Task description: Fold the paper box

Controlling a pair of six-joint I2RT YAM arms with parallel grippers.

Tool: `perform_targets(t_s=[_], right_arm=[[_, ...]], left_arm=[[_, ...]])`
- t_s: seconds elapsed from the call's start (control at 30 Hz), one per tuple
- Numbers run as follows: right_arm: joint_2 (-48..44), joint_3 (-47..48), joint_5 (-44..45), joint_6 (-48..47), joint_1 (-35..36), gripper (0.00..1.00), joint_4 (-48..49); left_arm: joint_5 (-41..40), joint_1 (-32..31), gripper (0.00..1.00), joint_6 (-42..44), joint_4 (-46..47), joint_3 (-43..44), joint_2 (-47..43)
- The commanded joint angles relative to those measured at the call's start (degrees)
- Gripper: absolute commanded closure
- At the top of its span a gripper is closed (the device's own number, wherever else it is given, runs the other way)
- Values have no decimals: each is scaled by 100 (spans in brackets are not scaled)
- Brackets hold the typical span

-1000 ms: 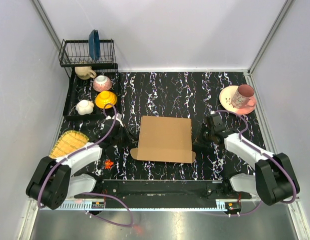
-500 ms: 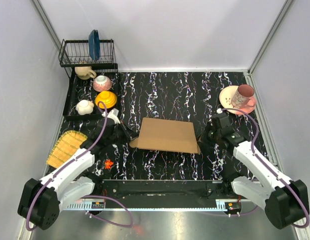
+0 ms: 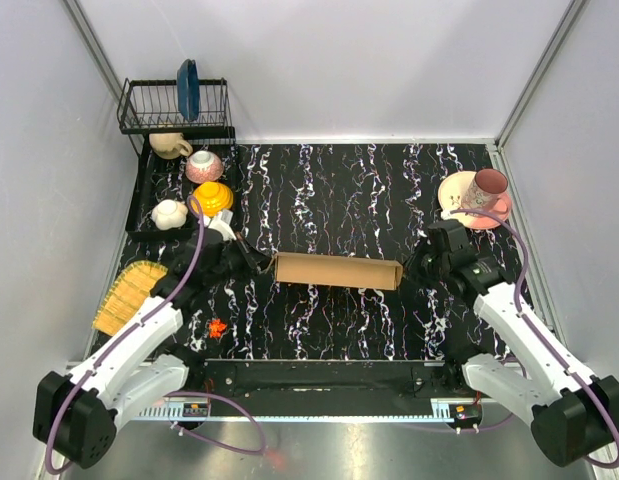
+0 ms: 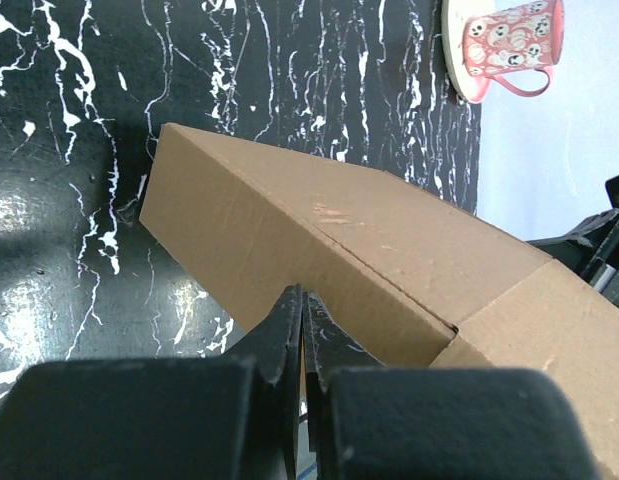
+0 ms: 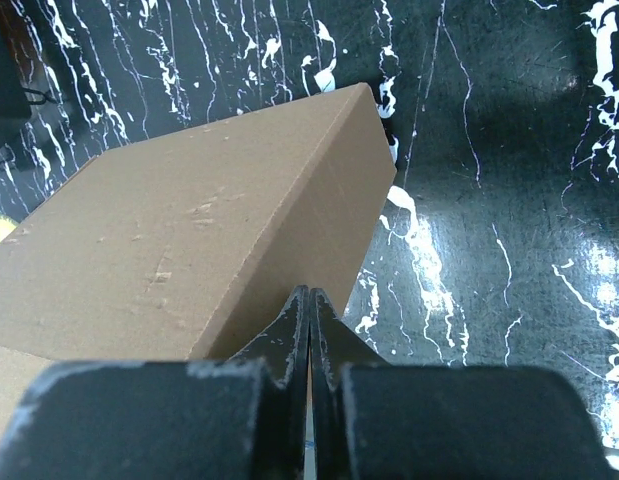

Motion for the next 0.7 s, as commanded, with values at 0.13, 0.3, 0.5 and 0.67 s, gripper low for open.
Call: perform_targets(t_s=[0.13, 0.3, 0.5, 0.67], right_arm=[[351, 401, -508, 296, 153, 100, 739], [888, 780, -473, 129, 153, 100, 713], [1231, 877, -455, 68, 136, 100, 783], [1354, 938, -393, -64, 66, 94, 783]], left_arm=[[760, -120, 98, -234, 487, 549, 545], [874, -50, 97, -172, 539, 796, 959], [1068, 134, 96, -111, 479, 927, 1214], [1173, 345, 92, 4, 426, 1024, 1354]])
